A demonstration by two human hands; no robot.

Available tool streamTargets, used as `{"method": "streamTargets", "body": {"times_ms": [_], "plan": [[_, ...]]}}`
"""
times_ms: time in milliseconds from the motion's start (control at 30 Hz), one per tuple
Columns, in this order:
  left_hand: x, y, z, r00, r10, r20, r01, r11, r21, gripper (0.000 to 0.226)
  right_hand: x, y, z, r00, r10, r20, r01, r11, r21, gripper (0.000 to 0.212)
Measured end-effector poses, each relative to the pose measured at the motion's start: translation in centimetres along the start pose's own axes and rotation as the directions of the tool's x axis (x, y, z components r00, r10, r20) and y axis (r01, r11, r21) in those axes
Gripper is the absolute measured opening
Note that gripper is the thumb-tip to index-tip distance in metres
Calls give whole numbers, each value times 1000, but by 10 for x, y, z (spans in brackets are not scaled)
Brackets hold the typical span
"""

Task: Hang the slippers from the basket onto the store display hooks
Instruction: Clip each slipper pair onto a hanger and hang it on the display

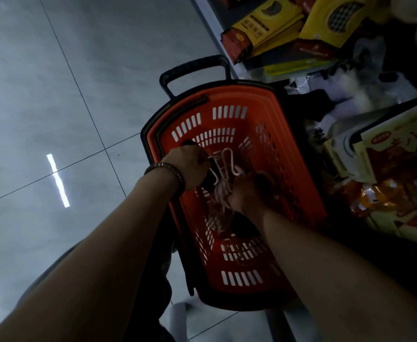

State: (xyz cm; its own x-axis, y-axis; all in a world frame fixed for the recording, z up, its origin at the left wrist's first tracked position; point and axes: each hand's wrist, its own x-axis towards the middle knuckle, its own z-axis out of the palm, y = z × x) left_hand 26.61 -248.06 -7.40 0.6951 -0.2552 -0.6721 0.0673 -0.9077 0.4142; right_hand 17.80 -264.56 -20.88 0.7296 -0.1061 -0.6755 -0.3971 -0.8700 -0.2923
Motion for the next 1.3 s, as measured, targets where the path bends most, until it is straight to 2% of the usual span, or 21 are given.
{"method": "streamTargets", "body": {"times_ms": [133,233,300,400,467,533,633,667,700,800,867,1000,1133,1200,1300], "plan": [[-1,8,3,998,17,60,-18,1000,25,27,3,9,-18,1000,-22,13,22,1000,-7,31],[-4,20,3,991,47,129,-58,995,83,31,1,7,-43,995,-78,59,74,996,56,51],[-8,28,4,982,54,180,-80,987,140,37,-3,9,-60,991,-131,38,130,991,28,54],[-3,27,13,977,-2,212,-11,998,62,61,-22,17,-84,978,-202,-62,202,979,-2,43],[1,23,16,975,-31,220,32,999,-1,83,-39,26,-100,969,-212,-123,213,977,-5,29],[5,21,18,961,-49,272,59,998,-25,107,-52,34,-112,945,-240,-220,260,963,64,29],[5,24,20,939,35,343,-14,998,-63,126,-60,39,-125,923,-232,-306,296,938,183,29],[8,22,23,944,57,325,-38,997,-66,127,-60,38,-129,919,-245,-308,312,931,190,28],[9,22,23,944,83,321,-65,996,-67,118,-58,36,-132,914,-273,-301,339,921,192,29],[3,26,16,942,77,326,-74,997,-21,56,-55,32,-141,903,-333,-271,399,884,243,35],[6,23,14,955,44,294,-53,998,24,44,-51,33,-146,903,-318,-287,396,876,274,39],[13,21,11,978,-63,201,55,997,44,40,-53,41,-167,900,-250,-358,354,898,262,46],[16,22,10,971,-226,83,218,971,102,48,-60,50,-176,857,-232,-460,333,931,149,37],[16,23,11,962,-264,75,265,964,-7,54,-59,54,-173,848,-189,-495,293,946,141,43],[14,26,4,957,-292,2,286,937,-202,55,-54,61,-167,887,-107,-450,233,944,235,45]]}}
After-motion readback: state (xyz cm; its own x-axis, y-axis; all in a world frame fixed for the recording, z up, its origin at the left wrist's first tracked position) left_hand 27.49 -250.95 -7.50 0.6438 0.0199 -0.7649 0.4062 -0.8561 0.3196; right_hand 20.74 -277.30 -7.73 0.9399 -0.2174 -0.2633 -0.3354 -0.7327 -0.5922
